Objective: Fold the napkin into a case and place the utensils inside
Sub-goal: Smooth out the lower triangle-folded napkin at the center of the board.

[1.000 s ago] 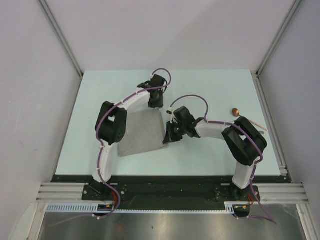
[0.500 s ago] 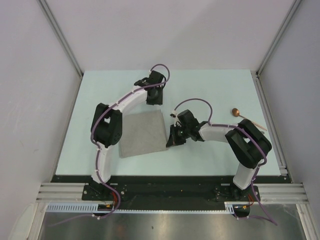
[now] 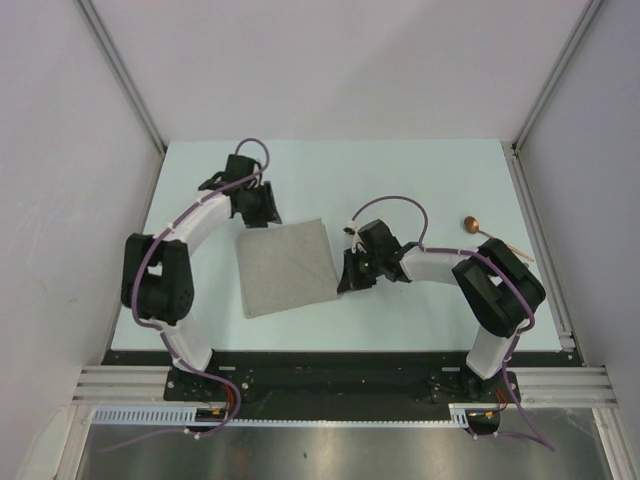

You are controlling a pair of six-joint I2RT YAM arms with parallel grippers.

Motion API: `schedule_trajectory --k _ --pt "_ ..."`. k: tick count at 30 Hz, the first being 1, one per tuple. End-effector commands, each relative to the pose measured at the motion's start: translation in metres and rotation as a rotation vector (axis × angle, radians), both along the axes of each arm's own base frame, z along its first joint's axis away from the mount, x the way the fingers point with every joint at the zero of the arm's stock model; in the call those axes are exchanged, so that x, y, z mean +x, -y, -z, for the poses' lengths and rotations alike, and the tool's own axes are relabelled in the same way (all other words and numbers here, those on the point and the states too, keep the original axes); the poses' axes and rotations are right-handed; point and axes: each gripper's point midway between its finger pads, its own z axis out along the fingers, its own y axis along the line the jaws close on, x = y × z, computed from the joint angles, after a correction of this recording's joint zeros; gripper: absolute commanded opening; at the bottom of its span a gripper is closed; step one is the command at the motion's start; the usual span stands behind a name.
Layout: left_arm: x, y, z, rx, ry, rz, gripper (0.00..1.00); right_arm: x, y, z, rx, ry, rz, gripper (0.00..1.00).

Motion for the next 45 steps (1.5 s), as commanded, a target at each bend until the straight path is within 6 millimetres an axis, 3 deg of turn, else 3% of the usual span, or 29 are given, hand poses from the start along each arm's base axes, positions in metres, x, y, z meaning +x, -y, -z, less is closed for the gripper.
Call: schedule_trajectory --k 1,5,8,11,20,21,27,30,31,33,34,37,40,41,42,45 --pt "-0.012 -0.018 -0.025 -0.144 0.057 -0.024 0.47 0.007 0.028 0.007 -0.119 0.05 0.012 0.11" --pt "-0.028 -0.043 -0.012 -0.078 0.008 -0.042 0.47 0.012 0.025 -0.014 -0.138 0.108 -0.002 0.35" --pt "-0.037 -0.06 -0.003 -0.086 -0.025 -0.065 0.52 0.018 0.022 -0.029 -0.132 0.134 0.004 0.42" --pt "-0.042 -0.072 0.004 -0.103 -0.049 -0.085 0.64 0.023 0.019 -0.031 -0.131 0.143 0.004 0.49" --pt "-0.035 -0.094 0.017 -0.08 -0.117 -0.124 0.63 0.012 0.0 -0.007 -0.082 0.063 -0.04 0.51" --pt "-0.03 -0.107 0.016 -0.074 -0.111 -0.156 0.63 0.01 -0.002 -0.005 -0.077 0.056 -0.042 0.51" --pt "-0.025 -0.113 0.02 -0.136 -0.119 -0.189 0.64 0.0 -0.01 0.011 -0.014 -0.007 -0.044 0.52" --pt "-0.026 -0.111 0.021 -0.163 -0.112 -0.192 0.64 -0.001 -0.008 0.018 -0.018 -0.016 -0.032 0.46" --pt "-0.026 -0.109 0.022 -0.173 -0.113 -0.187 0.64 0.002 -0.005 0.019 -0.023 -0.016 -0.02 0.36" --pt "-0.029 -0.106 0.027 -0.186 -0.126 -0.179 0.64 0.005 0.003 0.02 -0.036 -0.006 0.003 0.28" --pt "-0.03 -0.106 0.029 -0.189 -0.131 -0.179 0.64 0.006 0.007 0.021 -0.044 -0.003 0.012 0.17" --pt "-0.031 -0.104 0.032 -0.199 -0.129 -0.176 0.65 0.013 0.027 0.021 -0.094 0.024 0.056 0.0" --pt "-0.03 -0.099 0.027 -0.223 -0.115 -0.168 0.65 0.017 0.042 0.014 -0.121 0.058 0.08 0.0" --pt "-0.029 -0.099 0.024 -0.224 -0.104 -0.172 0.66 0.017 0.044 0.012 -0.124 0.066 0.074 0.01" --pt "-0.026 -0.1 0.021 -0.223 -0.091 -0.173 0.66 0.016 0.043 0.008 -0.122 0.078 0.06 0.2" --pt "-0.02 -0.114 0.003 -0.156 -0.026 -0.235 0.66 0.014 0.041 -0.002 -0.155 0.102 0.05 0.47"
